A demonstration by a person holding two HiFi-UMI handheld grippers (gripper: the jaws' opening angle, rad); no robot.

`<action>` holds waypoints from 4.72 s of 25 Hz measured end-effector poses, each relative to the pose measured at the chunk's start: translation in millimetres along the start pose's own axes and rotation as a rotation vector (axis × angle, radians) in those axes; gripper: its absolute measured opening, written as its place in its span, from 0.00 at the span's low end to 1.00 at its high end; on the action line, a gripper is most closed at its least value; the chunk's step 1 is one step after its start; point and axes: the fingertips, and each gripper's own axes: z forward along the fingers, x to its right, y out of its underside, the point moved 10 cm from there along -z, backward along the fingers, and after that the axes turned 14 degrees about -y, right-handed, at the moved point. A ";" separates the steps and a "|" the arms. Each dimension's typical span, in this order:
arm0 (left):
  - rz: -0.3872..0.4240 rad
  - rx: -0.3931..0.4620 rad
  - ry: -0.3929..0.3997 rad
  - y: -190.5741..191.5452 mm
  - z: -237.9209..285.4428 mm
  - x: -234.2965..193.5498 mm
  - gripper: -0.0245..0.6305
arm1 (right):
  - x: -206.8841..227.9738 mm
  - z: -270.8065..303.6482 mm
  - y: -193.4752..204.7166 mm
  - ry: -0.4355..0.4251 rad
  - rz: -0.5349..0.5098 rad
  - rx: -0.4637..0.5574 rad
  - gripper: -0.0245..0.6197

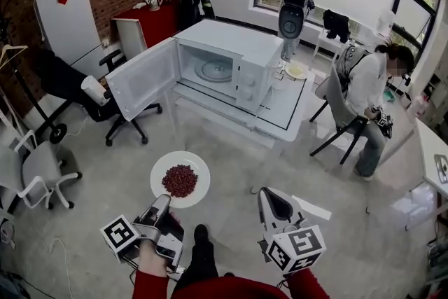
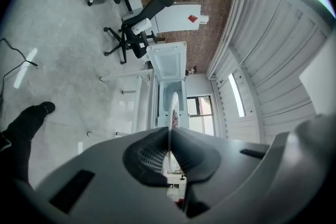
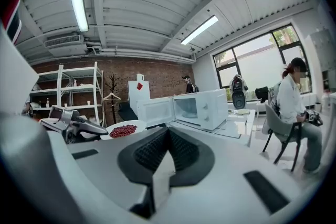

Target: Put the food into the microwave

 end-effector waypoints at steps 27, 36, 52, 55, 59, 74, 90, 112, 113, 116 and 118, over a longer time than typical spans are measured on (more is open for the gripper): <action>0.037 -0.150 -0.006 -155.7 187.2 82.3 0.07 | 63.2 236.9 -67.1 0.054 -0.061 -0.061 0.06; 0.037 -0.152 0.004 -162.7 237.3 82.7 0.07 | 98.6 272.8 -53.1 0.018 -0.037 -0.122 0.06; -0.051 -0.154 0.054 -157.2 349.3 61.5 0.07 | 153.2 351.8 -5.2 0.057 -0.046 -0.195 0.06; -0.064 -0.159 0.069 -157.8 363.1 59.0 0.07 | 153.7 360.5 4.8 0.068 -0.057 -0.198 0.06; -0.029 -0.167 0.084 -159.6 385.6 67.0 0.07 | 159.4 371.3 15.4 0.068 -0.047 -0.208 0.06; 0.118 -0.192 0.051 -169.9 482.8 133.2 0.07 | 188.3 401.5 -6.0 0.104 -0.014 -0.207 0.06; 0.153 -0.185 -0.009 -183.6 537.4 166.3 0.07 | 228.2 446.8 -58.7 0.113 -0.011 -0.256 0.06; 0.318 -0.267 -0.137 -187.2 578.5 185.0 0.07 | 252.2 475.1 -75.4 0.137 0.045 -0.335 0.06; 0.333 -0.272 -0.148 -186.9 579.2 186.1 0.07 | 252.4 475.1 -75.4 0.134 0.050 -0.336 0.06; 0.373 -0.278 -0.177 -185.9 579.8 188.4 0.07 | 252.5 474.2 -75.9 0.134 0.061 -0.336 0.06; 0.390 -0.278 -0.189 -185.8 580.0 189.5 0.07 | 252.7 474.0 -76.6 0.135 0.063 -0.340 0.06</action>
